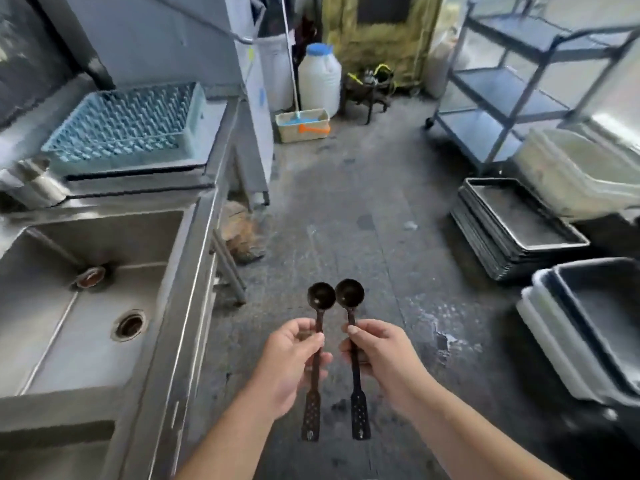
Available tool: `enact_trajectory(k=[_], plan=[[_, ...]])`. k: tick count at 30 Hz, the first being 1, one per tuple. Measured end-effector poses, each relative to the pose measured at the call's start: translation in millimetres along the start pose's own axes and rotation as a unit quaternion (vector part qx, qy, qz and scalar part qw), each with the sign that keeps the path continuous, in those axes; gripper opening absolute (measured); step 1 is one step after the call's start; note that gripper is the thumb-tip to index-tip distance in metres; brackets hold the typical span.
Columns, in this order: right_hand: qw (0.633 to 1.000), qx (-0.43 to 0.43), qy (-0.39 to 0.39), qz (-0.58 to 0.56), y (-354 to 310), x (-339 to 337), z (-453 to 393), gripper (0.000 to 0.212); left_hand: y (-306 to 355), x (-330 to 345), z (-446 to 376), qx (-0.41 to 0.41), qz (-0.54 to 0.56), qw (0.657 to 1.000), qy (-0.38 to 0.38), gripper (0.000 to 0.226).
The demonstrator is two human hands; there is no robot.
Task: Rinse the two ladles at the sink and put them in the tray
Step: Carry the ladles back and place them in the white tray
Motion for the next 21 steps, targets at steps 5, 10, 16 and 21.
enact_trajectory(k=[5,10,16,21], plan=[[0.993,-0.027,0.104,-0.045,-23,-145,48,0.023,8,151,-4,0.007,-0.081,0.99,-0.112,0.01],[0.968,-0.064,0.225,-0.089,-40,-293,113,0.018,1,319,13,0.008,-0.139,0.963,-0.232,0.013],[0.912,-0.089,0.358,-0.178,-45,-434,192,0.013,-12,488,50,0.002,-0.207,0.911,-0.356,0.013],[0.857,-0.1,0.448,-0.236,-40,-510,238,0.015,-20,589,77,-0.002,-0.254,0.856,-0.451,0.014]])
Point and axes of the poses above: each hand's wrist, its own z-axis away from the middle knuckle, its own x-axis out of the palm, y = z × x, the point moved 4 cm from there along -z, towards the middle knuckle, and after that the axes turned 10 degrees about -z, right-handed, at the moved point
